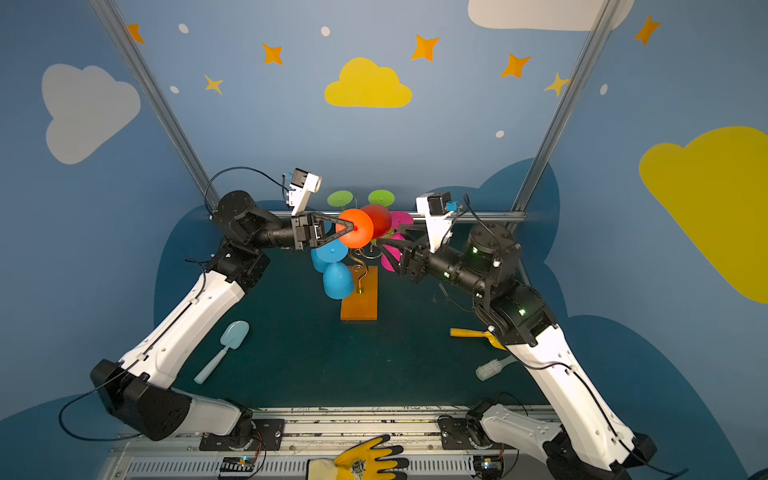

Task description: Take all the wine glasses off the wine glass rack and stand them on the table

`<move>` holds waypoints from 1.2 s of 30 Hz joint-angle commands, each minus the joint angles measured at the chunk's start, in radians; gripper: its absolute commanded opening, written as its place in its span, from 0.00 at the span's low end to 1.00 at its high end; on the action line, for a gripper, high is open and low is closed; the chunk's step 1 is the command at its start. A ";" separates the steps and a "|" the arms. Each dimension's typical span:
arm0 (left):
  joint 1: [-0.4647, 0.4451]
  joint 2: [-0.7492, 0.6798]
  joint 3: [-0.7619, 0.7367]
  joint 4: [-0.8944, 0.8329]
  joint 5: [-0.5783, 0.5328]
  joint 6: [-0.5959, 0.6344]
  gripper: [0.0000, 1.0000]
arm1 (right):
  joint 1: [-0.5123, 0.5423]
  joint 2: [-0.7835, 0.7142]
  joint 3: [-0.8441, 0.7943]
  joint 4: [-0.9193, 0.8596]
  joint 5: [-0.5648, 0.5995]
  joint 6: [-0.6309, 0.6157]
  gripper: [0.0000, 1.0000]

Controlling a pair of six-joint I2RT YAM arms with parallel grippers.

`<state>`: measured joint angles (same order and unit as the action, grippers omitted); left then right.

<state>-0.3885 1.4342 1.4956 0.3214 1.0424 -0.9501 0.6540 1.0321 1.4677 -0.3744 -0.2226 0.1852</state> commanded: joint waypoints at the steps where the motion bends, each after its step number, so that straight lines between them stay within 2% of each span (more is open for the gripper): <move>1: 0.000 0.015 0.029 0.082 0.027 -0.097 0.03 | -0.010 -0.036 -0.056 0.034 0.102 -0.143 0.83; 6: 0.001 0.028 0.045 0.085 0.025 -0.151 0.03 | -0.011 -0.065 -0.150 0.162 0.102 -0.319 0.90; 9: 0.000 0.037 0.048 0.107 0.024 -0.194 0.03 | -0.018 -0.067 -0.207 0.265 0.098 -0.400 0.90; 13: 0.001 0.046 0.049 0.130 0.019 -0.237 0.03 | -0.030 -0.057 -0.282 0.439 0.039 -0.470 0.91; 16: 0.001 0.047 0.060 0.128 0.025 -0.252 0.03 | -0.031 -0.011 -0.265 0.445 -0.031 -0.530 0.91; 25: 0.001 0.025 0.064 0.131 0.036 -0.275 0.03 | -0.035 0.090 -0.205 0.449 -0.089 -0.595 0.92; 36: 0.001 0.011 0.054 0.174 0.040 -0.317 0.03 | -0.050 0.225 -0.122 0.489 -0.118 -0.591 0.92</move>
<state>-0.3882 1.4776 1.5299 0.4408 1.0687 -1.2522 0.6094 1.2346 1.3113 0.0811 -0.3176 -0.4038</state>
